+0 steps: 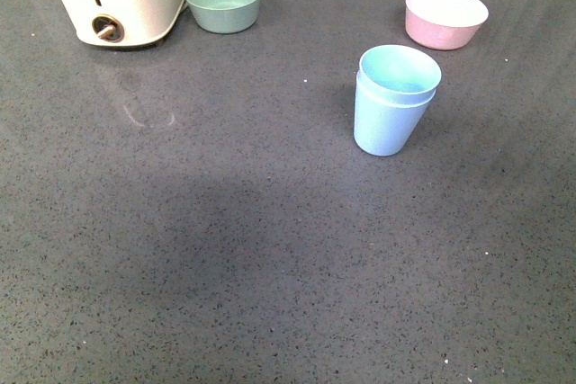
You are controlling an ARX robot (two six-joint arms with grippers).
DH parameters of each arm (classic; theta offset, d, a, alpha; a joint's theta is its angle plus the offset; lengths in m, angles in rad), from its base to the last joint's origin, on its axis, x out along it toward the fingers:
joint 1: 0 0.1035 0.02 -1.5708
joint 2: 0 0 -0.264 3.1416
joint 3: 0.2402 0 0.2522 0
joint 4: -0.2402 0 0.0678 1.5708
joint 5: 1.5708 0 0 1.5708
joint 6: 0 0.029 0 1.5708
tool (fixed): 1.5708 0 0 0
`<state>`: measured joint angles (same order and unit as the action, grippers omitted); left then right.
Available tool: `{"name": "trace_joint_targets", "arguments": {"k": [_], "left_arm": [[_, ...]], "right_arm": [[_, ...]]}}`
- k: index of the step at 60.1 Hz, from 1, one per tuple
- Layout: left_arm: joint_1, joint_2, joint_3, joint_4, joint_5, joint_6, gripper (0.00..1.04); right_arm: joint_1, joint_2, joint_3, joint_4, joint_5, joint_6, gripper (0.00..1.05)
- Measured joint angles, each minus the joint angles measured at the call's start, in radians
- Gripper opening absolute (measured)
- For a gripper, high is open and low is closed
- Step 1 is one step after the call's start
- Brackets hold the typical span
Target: Stack blue cups with both arms
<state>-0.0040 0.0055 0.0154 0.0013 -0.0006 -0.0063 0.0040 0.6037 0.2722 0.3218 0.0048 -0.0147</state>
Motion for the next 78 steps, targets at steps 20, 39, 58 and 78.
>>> {"name": "trace_joint_targets", "arguments": {"k": [20, 39, 58, 78], "left_arm": [[0.0, 0.0, 0.0, 0.0, 0.0, 0.0, 0.96], [0.0, 0.0, 0.0, 0.0, 0.0, 0.0, 0.96], [0.0, 0.0, 0.0, 0.0, 0.0, 0.0, 0.96], [0.0, 0.0, 0.0, 0.0, 0.0, 0.0, 0.96]], "right_arm": [[-0.002, -0.13, -0.134, 0.009, -0.005, 0.004, 0.02], [-0.002, -0.237, -0.199, -0.034, -0.005, 0.004, 0.02], [-0.002, -0.345, -0.237, -0.103, -0.005, 0.004, 0.02], [-0.002, -0.457, -0.248, -0.179, -0.005, 0.004, 0.02]]}}
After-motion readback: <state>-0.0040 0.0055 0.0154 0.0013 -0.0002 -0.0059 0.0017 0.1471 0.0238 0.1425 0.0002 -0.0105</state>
